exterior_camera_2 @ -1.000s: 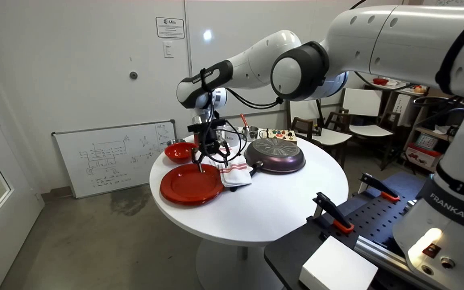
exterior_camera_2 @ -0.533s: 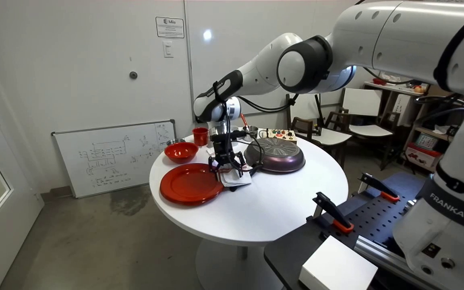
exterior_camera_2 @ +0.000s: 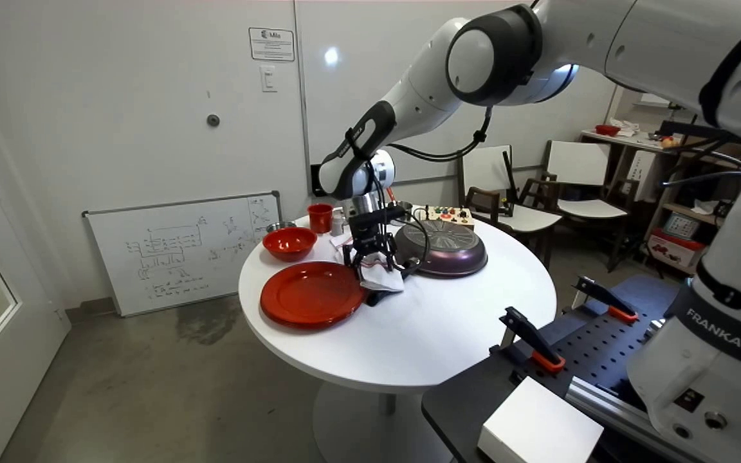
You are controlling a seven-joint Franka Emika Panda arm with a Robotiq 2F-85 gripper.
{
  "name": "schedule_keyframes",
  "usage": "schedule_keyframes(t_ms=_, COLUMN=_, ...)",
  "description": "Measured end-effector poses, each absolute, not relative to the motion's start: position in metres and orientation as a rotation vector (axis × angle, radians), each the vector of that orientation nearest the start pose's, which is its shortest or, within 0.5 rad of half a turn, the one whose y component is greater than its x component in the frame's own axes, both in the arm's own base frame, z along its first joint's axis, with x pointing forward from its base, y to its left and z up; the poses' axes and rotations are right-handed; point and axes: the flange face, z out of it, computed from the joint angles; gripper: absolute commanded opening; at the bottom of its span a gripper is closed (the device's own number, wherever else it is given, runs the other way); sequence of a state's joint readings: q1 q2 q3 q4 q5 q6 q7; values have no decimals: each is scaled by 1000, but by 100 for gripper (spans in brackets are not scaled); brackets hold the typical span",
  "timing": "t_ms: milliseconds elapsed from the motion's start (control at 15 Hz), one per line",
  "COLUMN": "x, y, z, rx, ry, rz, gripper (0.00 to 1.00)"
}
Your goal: Fold the towel on the table
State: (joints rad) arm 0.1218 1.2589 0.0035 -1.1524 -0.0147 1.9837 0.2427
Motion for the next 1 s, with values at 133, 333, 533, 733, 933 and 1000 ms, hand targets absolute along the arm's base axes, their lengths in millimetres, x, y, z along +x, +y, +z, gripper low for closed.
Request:
schedule_keyframes(t_ms=133, x=671, y=83, z=-5, rx=-3172, ry=103, rz=595, gripper=68)
schedule_keyframes(t_ms=333, x=657, y=82, z=6, rx=-3169, ry=33, rz=553, gripper=46)
schedule_keyframes(t_ms=533, x=637, y=81, z=15, rx=-3152, ry=-22, rz=546, gripper=22)
schedule_keyframes(t_ms=733, x=613, y=79, z=23, rx=-3140, ry=-58, rz=529, gripper=7)
schedule_keyframes(t_ms=933, x=593, y=79, z=35, rx=-3169, ry=-66, rz=409, gripper=5)
schedule_keyframes(t_ms=1000, x=586, y=80, z=41, rx=-3203, ry=-60, rz=356, gripper=7)
